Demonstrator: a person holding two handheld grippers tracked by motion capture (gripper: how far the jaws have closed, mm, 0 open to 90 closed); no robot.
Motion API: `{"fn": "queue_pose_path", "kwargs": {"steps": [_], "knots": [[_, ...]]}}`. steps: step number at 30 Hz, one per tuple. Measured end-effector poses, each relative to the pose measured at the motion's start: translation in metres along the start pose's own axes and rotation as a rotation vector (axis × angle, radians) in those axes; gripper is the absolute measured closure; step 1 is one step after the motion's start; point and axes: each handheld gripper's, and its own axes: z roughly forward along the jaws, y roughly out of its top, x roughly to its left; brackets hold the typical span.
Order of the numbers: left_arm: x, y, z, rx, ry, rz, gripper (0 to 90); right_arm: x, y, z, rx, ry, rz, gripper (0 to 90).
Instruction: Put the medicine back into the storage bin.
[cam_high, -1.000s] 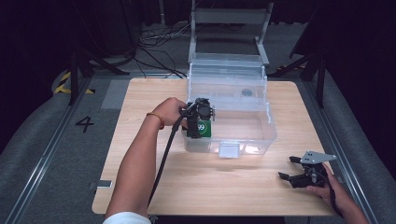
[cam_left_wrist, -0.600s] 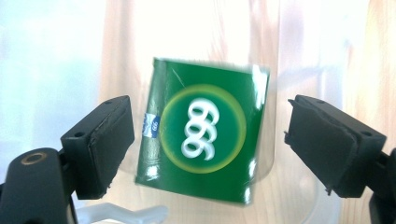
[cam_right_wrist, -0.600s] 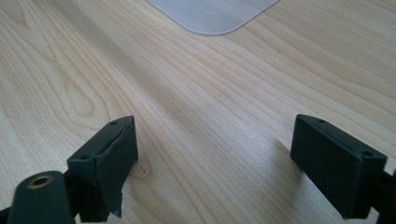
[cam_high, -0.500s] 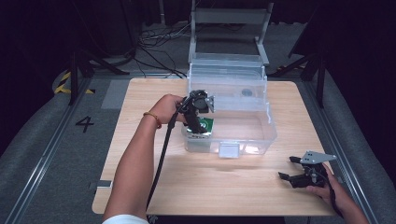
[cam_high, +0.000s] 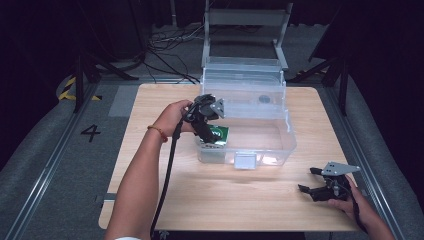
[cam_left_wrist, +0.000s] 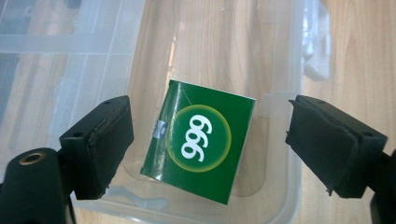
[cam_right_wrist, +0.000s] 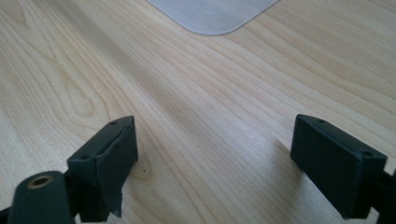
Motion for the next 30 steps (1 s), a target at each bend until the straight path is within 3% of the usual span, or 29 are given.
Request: {"fn": "queue_pose_path", "kwargs": {"steps": [2,6,12,19,23,26,28,30], "knots": [[-0.001,-0.007,-0.005,-0.025,0.029,-0.019,14.7,0.000,0.000,0.000,0.000,0.000,0.000,15.1],[-0.005,-0.022,-0.012,-0.066,0.041,-0.069,14.3,0.000,0.000,0.000,-0.001,0.002,-0.004,15.1],[-0.012,-0.037,-0.016,-0.074,0.013,-0.154,15.8,-0.002,0.002,-0.001,0.005,-0.012,-0.001,19.2],[-0.031,-0.049,-0.016,-0.113,0.017,-0.153,16.4,-0.015,0.015,-0.018,-0.063,-0.027,0.069,23.0],[-0.040,-0.049,-0.013,-0.104,0.045,-0.172,17.0,-0.026,0.028,-0.029,-0.093,-0.043,0.086,24.1],[-0.044,-0.050,-0.011,-0.125,0.061,-0.200,16.8,-0.031,0.038,-0.034,-0.106,-0.047,0.075,24.1],[-0.047,-0.051,-0.010,-0.156,0.029,-0.200,16.1,-0.035,0.046,-0.036,-0.107,-0.062,0.056,24.1],[-0.053,-0.051,-0.008,-0.166,0.027,-0.206,15.9,-0.040,0.056,-0.038,-0.119,-0.060,0.051,24.2]]}}
